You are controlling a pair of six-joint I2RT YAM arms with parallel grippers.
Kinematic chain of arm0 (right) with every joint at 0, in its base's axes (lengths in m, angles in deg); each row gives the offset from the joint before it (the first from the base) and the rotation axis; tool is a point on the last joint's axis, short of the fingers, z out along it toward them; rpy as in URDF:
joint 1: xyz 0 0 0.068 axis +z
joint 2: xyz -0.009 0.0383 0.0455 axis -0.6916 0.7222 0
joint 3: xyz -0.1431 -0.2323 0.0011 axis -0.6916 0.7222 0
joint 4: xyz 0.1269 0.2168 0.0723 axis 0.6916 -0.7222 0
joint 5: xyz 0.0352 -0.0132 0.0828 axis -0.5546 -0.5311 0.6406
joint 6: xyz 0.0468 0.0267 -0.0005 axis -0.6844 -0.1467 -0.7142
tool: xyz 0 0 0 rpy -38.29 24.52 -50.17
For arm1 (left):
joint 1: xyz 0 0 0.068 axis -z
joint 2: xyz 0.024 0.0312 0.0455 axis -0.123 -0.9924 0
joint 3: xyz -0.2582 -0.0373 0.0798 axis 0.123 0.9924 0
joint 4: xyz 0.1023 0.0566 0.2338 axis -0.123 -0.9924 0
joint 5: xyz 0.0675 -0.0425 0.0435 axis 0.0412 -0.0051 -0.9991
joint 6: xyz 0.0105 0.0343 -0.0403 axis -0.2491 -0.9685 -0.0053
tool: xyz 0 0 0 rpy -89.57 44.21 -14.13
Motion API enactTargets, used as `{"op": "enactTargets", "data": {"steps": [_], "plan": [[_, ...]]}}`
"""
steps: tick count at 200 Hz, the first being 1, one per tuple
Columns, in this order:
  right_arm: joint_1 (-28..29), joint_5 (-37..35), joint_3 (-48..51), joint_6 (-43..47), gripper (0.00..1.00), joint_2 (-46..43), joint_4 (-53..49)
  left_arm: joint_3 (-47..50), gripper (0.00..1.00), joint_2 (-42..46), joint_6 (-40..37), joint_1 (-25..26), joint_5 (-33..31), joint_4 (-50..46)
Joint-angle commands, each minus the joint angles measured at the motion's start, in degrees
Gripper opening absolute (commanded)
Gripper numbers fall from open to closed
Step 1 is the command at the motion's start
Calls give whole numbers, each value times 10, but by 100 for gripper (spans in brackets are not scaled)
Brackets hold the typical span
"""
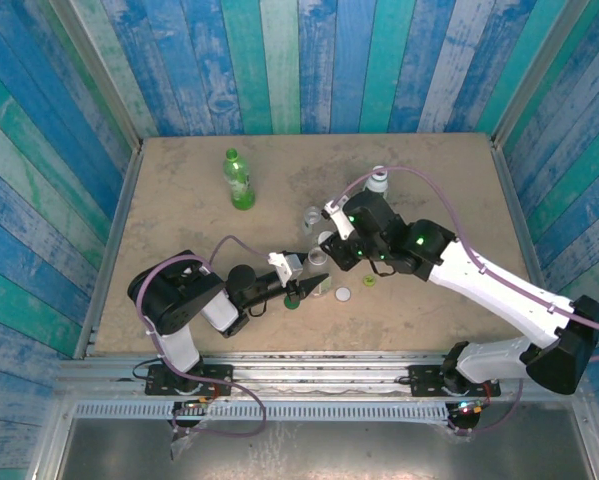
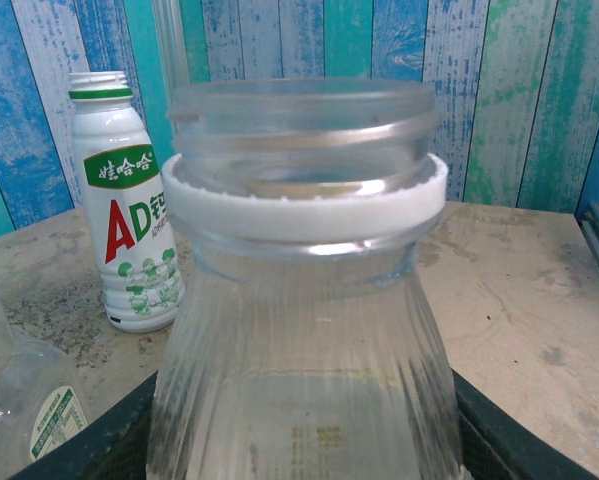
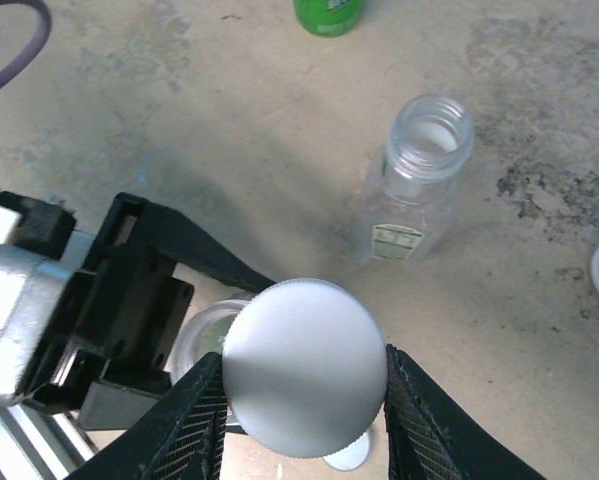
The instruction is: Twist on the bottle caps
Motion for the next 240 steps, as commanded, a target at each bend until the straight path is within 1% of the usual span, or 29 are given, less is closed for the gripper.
{"op": "enactTargets", "data": {"steps": [1, 57, 155, 210, 240], "plan": [[10, -2, -11, 3, 41, 9, -28, 5, 45, -11, -18, -5, -3, -16], [34, 3, -16, 7, 41, 31, -44, -2, 45, -16, -19, -6, 2, -23], [43, 7, -26, 32, 41, 64, -56, -6, 44, -18, -19, -7, 6, -30], [47, -14, -10, 19, 42, 45, -44, -6, 44, -20, -17, -8, 8, -29], [48, -25, 14, 35, 43, 33, -18, -7, 44, -24, -9, -9, 8, -20]]}}
